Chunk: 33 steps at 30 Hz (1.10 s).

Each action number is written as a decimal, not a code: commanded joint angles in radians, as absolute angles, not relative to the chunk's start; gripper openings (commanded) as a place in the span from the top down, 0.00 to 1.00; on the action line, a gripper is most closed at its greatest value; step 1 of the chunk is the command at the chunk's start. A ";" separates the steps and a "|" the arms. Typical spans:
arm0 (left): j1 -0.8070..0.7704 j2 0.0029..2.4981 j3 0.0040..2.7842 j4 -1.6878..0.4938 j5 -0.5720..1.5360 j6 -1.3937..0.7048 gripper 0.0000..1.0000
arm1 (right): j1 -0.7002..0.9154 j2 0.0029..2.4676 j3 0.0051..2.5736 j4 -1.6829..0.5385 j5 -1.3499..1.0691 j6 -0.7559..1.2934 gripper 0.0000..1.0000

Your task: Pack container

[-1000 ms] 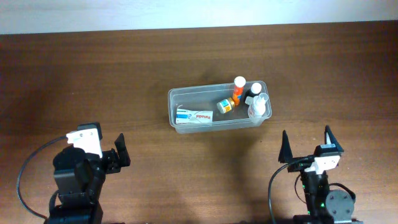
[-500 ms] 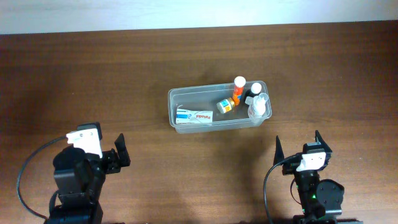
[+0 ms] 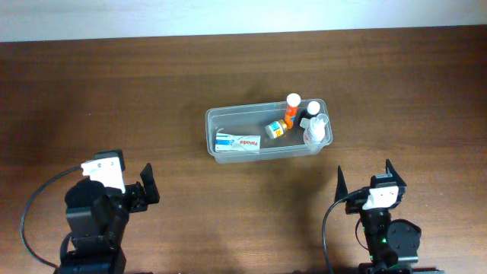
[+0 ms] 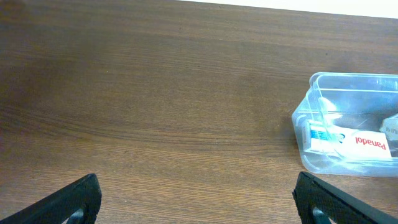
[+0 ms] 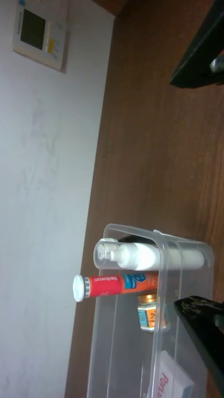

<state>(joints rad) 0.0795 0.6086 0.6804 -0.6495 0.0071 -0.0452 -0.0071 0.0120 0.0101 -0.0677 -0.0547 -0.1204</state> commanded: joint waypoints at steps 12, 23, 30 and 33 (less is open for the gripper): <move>0.081 0.607 0.672 -0.648 -0.004 -0.048 0.01 | -0.001 0.006 0.006 -0.072 -0.068 -0.127 0.02; 0.080 0.509 0.665 -0.693 -0.010 -0.043 0.01 | -0.001 0.006 0.006 -0.072 -0.068 -0.127 0.02; 0.069 0.284 0.553 -0.701 -0.007 -0.036 0.01 | -0.001 0.006 0.006 -0.072 -0.068 -0.127 0.02; 0.051 0.183 0.479 -0.691 -0.007 -0.036 0.01 | -0.001 0.006 0.006 -0.072 -0.068 -0.127 0.02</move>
<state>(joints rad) 0.0677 0.2577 0.5423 -0.6956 -0.0010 -0.0448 -0.0071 0.0120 0.0101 -0.0677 -0.0547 -0.1287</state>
